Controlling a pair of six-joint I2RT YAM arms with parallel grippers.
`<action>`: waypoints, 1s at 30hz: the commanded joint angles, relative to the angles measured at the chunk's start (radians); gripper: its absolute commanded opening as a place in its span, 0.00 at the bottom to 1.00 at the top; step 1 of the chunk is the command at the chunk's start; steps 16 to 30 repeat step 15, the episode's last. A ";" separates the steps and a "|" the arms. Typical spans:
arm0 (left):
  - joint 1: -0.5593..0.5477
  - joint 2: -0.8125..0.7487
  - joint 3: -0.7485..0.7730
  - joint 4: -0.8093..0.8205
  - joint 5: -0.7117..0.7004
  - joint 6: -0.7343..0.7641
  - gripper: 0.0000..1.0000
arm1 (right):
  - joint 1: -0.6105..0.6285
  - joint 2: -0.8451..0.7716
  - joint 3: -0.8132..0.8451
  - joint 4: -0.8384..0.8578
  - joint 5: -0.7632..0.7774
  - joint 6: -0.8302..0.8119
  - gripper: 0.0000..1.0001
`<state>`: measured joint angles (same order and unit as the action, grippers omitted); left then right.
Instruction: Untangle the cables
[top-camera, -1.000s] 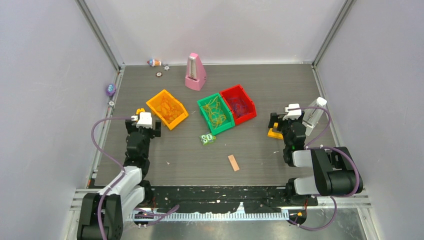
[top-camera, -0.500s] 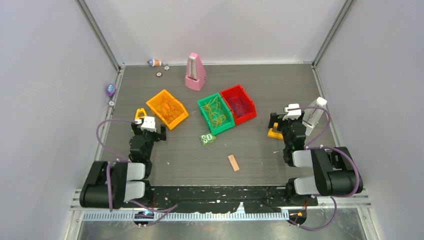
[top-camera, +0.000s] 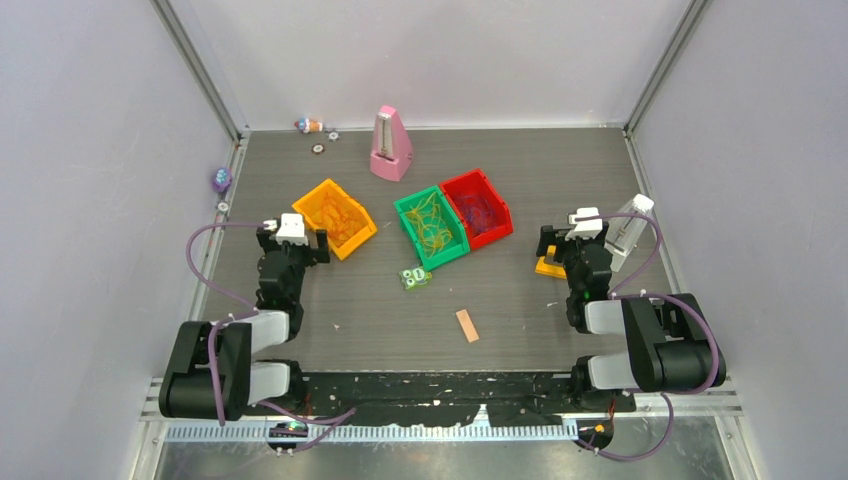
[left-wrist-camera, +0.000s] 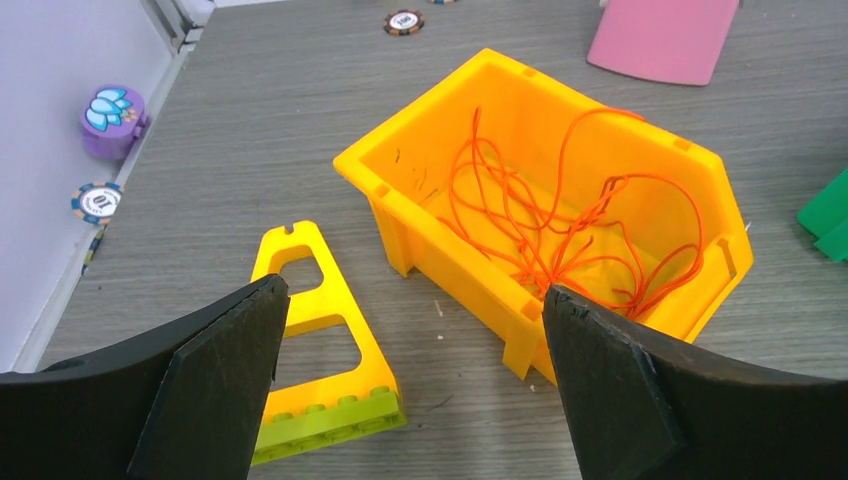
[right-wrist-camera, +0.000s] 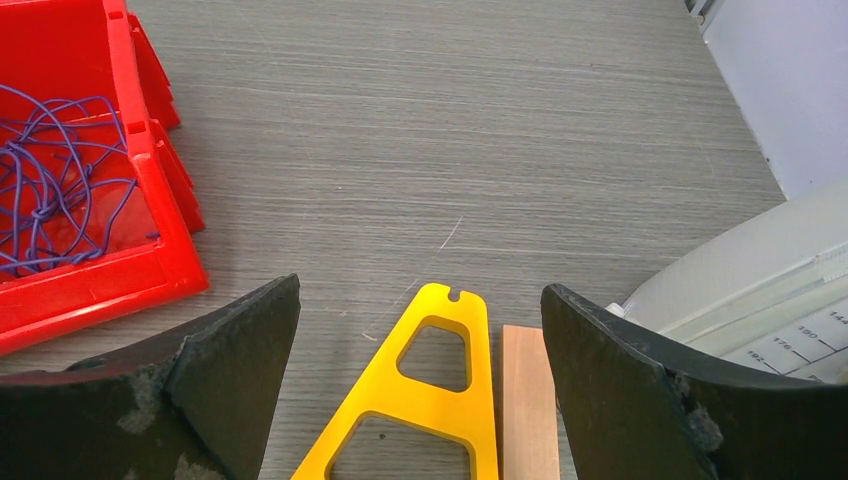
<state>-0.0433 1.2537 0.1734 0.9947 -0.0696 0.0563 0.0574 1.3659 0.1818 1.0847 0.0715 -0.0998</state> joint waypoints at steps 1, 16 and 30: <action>0.010 0.004 0.037 -0.007 0.020 0.007 1.00 | 0.002 0.000 0.022 0.052 0.004 -0.006 0.95; 0.010 -0.002 0.040 -0.016 0.021 0.005 1.00 | 0.001 -0.002 0.022 0.053 0.004 -0.006 0.95; 0.010 -0.002 0.040 -0.016 0.021 0.005 1.00 | 0.001 -0.002 0.022 0.053 0.004 -0.006 0.95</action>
